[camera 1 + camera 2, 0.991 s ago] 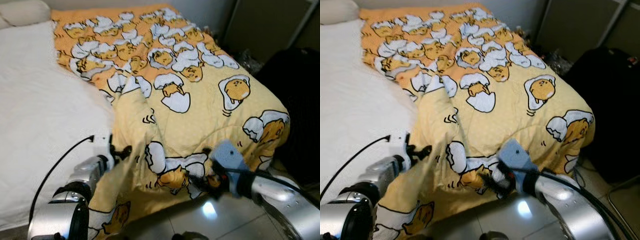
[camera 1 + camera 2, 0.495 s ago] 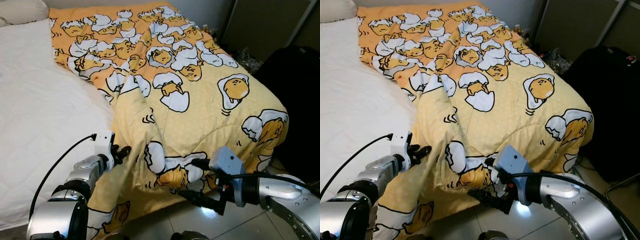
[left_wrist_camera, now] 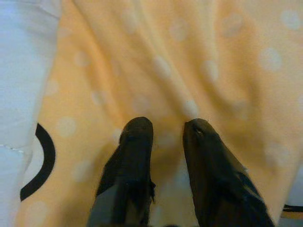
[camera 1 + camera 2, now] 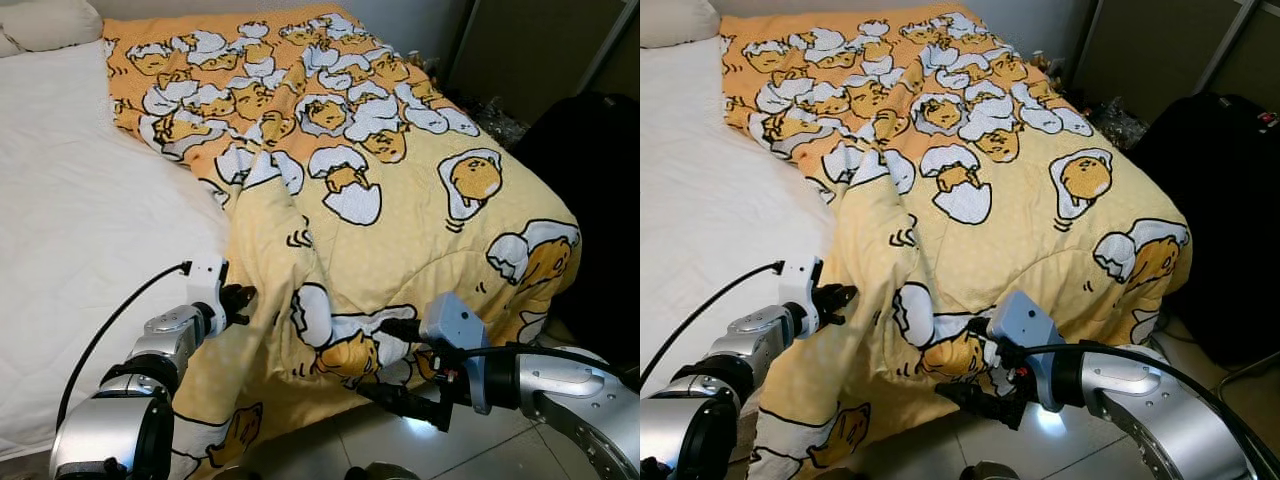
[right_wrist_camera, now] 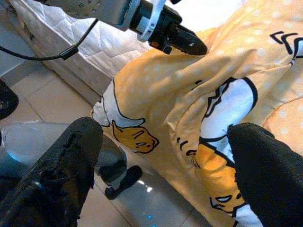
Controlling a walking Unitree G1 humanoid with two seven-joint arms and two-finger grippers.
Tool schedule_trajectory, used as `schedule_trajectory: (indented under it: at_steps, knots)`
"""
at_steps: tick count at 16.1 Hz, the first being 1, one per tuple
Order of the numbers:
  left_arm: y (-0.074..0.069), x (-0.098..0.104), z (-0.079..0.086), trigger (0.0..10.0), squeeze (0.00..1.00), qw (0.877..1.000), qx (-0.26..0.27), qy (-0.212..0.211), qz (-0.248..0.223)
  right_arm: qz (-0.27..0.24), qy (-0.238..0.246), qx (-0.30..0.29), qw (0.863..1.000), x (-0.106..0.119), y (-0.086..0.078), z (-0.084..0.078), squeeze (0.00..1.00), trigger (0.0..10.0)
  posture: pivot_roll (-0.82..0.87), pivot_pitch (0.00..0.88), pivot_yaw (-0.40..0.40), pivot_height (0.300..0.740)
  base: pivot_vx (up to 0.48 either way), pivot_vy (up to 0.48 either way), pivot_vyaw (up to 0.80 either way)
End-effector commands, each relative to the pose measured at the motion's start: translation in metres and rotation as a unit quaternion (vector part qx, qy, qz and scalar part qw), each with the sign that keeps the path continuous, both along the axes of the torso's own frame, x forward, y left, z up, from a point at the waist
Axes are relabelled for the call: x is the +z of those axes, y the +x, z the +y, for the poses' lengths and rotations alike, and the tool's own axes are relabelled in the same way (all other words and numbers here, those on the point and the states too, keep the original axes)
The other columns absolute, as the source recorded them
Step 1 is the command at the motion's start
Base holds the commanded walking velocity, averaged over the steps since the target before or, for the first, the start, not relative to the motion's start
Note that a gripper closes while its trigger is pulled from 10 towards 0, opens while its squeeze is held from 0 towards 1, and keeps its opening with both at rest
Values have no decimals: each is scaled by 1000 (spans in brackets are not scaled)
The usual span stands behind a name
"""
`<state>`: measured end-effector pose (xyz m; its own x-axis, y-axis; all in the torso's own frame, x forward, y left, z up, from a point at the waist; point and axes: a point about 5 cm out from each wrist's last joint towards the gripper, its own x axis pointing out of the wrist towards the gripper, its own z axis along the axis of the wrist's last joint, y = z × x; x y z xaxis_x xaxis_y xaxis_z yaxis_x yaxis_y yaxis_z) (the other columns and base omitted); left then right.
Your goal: Clean up the room
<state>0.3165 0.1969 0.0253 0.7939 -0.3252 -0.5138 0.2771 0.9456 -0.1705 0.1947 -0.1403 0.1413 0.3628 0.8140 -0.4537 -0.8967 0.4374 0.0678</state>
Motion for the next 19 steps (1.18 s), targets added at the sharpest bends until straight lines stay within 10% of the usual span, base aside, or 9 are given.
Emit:
schedule_trajectory:
  at_steps: [1, 12, 13, 14, 15, 16, 19]
  knots:
    - [0, 0, 0, 0, 0, 1000, -8, 1, 1, -4, -5, -8, 1000, -1, 1, -2, 0, 10000, -303, 39, 10, 740, 0, 0, 0]
    - [-9, -6, 7, 0, 0, 1000, -9, 8, -17, -8, 7, -19, 1000, -9, 0, 8, 0, 10000, -266, 33, 49, 740, 0, 0, 0]
    - [-5, -1, 23, 5490, 0, 991, 30, 120, -48, -11, 6, -24, 1000, -9, 0, 8, 0, 10000, -266, 33, 55, 740, 0, 0, 0]
    - [-4, 1, 26, 5490, 0, 988, 37, 140, -55, -12, 6, -26, 1000, -9, 0, 8, 0, 10000, -266, 34, 55, 740, 0, 0, 0]
    - [-4, 2, 28, 10000, 573, 990, 53, 124, -49, -12, 5, -29, 999, -10, 0, 7, 0, 10000, -270, 41, 57, 740, 0, 0, 0]
    - [-4, 1, 26, 10000, 1000, 992, 49, 106, -44, -13, 2, -32, 999, -10, -1, 7, 0, 10000, -272, 48, 57, 740, 0, 0, 0]
    - [0, 4, 27, 10000, 1000, 990, 71, 112, -45, -30, -5, -68, 997, -10, 3, 3, 0, 10000, -276, 61, 53, 740, 0, 0, 0]
